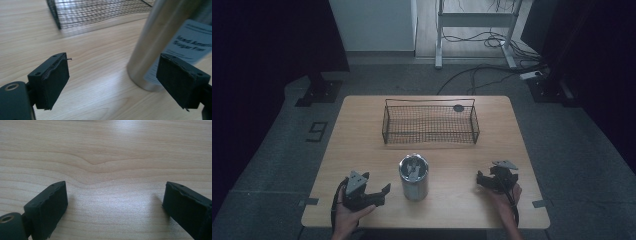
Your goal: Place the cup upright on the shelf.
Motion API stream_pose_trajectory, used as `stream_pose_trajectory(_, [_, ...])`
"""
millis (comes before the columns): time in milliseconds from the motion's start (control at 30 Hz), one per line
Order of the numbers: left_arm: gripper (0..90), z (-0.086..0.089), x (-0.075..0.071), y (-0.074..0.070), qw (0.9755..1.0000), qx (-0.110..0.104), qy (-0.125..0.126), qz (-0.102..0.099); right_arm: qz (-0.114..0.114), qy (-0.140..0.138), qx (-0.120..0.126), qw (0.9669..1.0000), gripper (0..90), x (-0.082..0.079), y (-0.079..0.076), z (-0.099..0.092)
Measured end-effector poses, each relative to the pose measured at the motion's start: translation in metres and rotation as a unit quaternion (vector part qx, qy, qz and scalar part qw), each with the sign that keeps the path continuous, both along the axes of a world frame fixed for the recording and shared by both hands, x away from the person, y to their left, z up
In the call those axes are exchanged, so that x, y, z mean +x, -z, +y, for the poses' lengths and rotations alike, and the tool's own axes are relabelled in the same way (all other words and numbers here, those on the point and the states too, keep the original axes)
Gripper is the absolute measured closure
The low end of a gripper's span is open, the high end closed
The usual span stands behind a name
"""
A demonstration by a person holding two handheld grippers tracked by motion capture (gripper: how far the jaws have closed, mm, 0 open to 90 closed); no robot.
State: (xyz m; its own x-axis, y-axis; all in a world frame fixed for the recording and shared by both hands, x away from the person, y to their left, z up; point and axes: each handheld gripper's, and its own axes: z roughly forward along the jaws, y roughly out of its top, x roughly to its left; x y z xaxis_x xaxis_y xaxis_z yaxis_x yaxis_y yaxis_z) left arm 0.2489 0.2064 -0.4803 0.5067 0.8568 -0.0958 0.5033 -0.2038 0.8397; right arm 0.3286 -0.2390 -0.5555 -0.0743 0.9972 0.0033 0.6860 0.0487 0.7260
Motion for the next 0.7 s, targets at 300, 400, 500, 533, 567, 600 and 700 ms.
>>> stream_pose_trajectory(300, [9.5, -0.014, -0.005, -0.003, 0.9995, -0.005, 0.029, -0.008, -0.001, 0.003, 0.001, 1.0000, 6.3, 0.000, 0.000, 0.000])
stream_pose_trajectory(400, [8.4, -0.017, -0.007, -0.004, 0.9992, -0.007, 0.037, -0.012, -0.001, 0.003, 0.002, 1.0000, 6.4, 0.000, 0.000, 0.000])
stream_pose_trajectory(500, [8.2, -0.024, -0.008, -0.003, 0.9988, -0.003, 0.047, -0.011, -0.001, 0.004, 0.002, 1.0000, 6.7, 0.000, 0.000, 0.000])
stream_pose_trajectory(533, [8.0, -0.024, -0.008, -0.003, 0.9988, -0.003, 0.047, -0.011, -0.001, 0.004, 0.002, 1.0000, 6.7, 0.000, 0.000, 0.000])
stream_pose_trajectory(567, [7.7, -0.028, -0.008, -0.002, 0.9986, 0.001, 0.051, -0.008, -0.002, 0.003, 0.002, 1.0000, 6.9, 0.000, 0.000, 0.000])
stream_pose_trajectory(600, [7.4, -0.028, -0.008, -0.002, 0.9986, 0.001, 0.051, -0.008, -0.001, 0.003, 0.001, 1.0000, 7.0, 0.000, 0.000, 0.000])
stream_pose_trajectory(700, [7.4, -0.036, -0.008, 0.001, 0.9982, 0.005, 0.059, -0.004, -0.001, 0.002, 0.001, 1.0000, 7.3, 0.000, 0.000, 0.000])
